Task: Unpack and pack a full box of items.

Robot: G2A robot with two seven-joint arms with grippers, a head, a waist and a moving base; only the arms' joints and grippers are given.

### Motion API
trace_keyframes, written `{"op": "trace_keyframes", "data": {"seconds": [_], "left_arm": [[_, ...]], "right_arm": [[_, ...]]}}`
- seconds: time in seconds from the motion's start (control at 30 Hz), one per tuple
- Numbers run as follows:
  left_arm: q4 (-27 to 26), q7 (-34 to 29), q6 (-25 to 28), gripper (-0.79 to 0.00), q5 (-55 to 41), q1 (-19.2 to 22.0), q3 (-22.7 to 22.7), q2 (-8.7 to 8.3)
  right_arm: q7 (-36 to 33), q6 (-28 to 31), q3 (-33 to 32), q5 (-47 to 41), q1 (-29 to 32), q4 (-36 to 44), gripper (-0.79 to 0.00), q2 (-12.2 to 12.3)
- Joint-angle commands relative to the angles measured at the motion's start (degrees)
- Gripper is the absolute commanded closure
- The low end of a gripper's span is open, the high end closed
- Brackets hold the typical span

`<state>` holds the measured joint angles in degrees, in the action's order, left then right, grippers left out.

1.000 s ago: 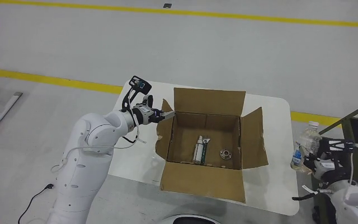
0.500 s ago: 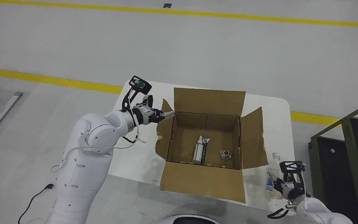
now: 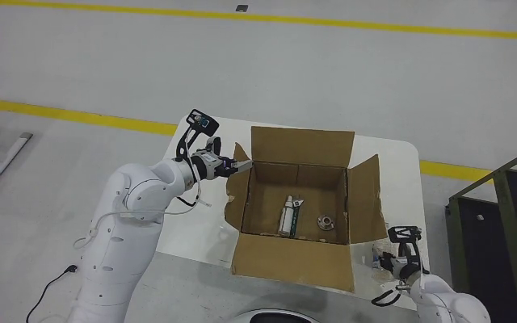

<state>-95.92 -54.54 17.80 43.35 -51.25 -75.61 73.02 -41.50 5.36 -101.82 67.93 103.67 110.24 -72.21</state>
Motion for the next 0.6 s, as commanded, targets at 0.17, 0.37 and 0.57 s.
{"op": "trace_keyframes", "data": {"seconds": [0.17, 0.37, 0.57], "left_arm": [[0.0, 0.0, 0.0, -0.785, 0.0, 0.0, 0.0, 0.00], [0.0, 0.0, 0.0, -0.785, 0.0, 0.0, 0.0, 0.00], [0.0, 0.0, 0.0, -0.785, 0.0, 0.0, 0.0, 0.00]], "right_arm": [[0.2, 0.1, -1.4, -1.7, 0.3, 2.3, -0.779, 0.2], [2.9, -1.5, -7.4, -9.5, 2.3, 13.1, -0.280, 0.1], [6.2, -2.1, -14.5, -19.3, 2.3, 24.4, 0.000, 0.0]]}}
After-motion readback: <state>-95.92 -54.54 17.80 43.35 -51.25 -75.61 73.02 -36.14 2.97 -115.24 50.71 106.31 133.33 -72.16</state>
